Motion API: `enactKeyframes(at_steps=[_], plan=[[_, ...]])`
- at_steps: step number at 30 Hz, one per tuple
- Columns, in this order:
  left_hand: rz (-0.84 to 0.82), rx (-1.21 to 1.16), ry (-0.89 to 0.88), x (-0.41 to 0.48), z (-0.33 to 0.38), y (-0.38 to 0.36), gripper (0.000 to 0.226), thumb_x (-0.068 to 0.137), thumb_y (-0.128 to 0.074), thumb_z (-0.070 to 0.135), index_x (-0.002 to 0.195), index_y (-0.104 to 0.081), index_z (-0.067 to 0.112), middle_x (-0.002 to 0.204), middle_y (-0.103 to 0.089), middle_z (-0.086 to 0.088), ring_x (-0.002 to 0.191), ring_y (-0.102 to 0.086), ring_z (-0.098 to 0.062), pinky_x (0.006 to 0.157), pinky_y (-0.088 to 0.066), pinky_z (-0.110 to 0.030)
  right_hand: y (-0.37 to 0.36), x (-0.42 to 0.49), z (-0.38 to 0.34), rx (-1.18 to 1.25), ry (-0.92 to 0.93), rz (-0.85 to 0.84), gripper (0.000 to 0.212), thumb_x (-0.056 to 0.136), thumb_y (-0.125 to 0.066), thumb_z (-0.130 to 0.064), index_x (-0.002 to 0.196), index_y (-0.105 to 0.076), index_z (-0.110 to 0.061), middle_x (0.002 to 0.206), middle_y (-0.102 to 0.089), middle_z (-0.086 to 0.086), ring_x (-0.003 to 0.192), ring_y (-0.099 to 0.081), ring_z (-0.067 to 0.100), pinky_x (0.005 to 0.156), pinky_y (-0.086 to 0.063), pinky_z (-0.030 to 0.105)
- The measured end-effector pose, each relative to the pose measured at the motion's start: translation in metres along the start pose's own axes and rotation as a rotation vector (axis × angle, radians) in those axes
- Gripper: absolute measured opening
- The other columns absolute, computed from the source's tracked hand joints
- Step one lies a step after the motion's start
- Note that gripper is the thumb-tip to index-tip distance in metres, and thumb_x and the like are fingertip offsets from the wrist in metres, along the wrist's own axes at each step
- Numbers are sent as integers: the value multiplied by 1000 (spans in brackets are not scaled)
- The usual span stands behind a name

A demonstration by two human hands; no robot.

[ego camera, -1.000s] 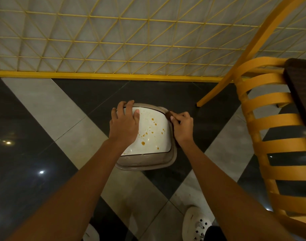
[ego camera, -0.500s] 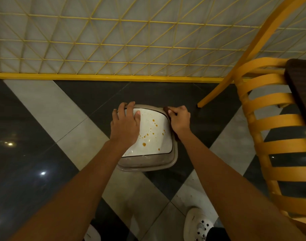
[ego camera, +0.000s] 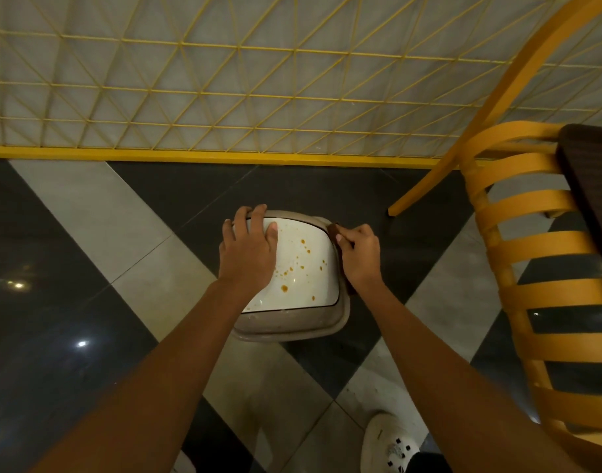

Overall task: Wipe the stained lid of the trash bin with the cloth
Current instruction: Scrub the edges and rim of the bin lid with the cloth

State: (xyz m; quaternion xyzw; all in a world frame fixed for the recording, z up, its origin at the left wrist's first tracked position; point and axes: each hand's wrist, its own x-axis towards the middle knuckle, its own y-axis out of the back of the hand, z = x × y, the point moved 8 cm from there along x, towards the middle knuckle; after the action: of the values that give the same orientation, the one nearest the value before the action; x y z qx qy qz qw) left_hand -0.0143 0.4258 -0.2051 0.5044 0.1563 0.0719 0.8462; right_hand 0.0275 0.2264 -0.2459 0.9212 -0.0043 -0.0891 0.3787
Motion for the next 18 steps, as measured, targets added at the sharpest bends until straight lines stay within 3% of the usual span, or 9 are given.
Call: enactKeyframes(at_steps=[5,8,12,16,18], plan=[[6,-1,-1,0,-1,0,48,98,-27,36,143,-24,21,149,-21,-11,138,-17,-34,111,-25,-50,7,-79,15,30,20,97,28,90,-52,-12,116,-60,-10,106,-52,6,98,-38,11,83,-32,16],[3,-3,3,0,-1,0,48,98,-27,37,143,-23,21,149,-21,-10,138,-17,-34,111,-25,-50,9,-126,38,139,-117,207,22,88,-55,-11,108,-64,-9,102,-53,4,96,-45,12,81,-36,12],[-1,-6,-2,0,0,0,48,98,-26,37,143,-23,22,149,-21,-10,138,-17,-34,111,-25,-50,3,-144,51,236,-239,261,19,87,-55,-13,104,-64,-9,100,-53,2,93,-55,20,86,-50,36],[1,-5,-4,0,0,0,48,98,-27,37,143,-24,21,150,-21,-10,138,-17,-34,111,-25,-50,10,-125,46,196,-207,228,24,89,-54,-13,110,-63,-10,100,-50,0,91,-46,11,82,-40,21],[-7,-8,4,1,0,-1,48,98,-26,37,143,-23,22,150,-19,-10,139,-16,-34,111,-25,-49,11,-124,44,189,-199,247,25,89,-54,-13,112,-62,-12,102,-51,2,90,-44,7,84,-40,22]])
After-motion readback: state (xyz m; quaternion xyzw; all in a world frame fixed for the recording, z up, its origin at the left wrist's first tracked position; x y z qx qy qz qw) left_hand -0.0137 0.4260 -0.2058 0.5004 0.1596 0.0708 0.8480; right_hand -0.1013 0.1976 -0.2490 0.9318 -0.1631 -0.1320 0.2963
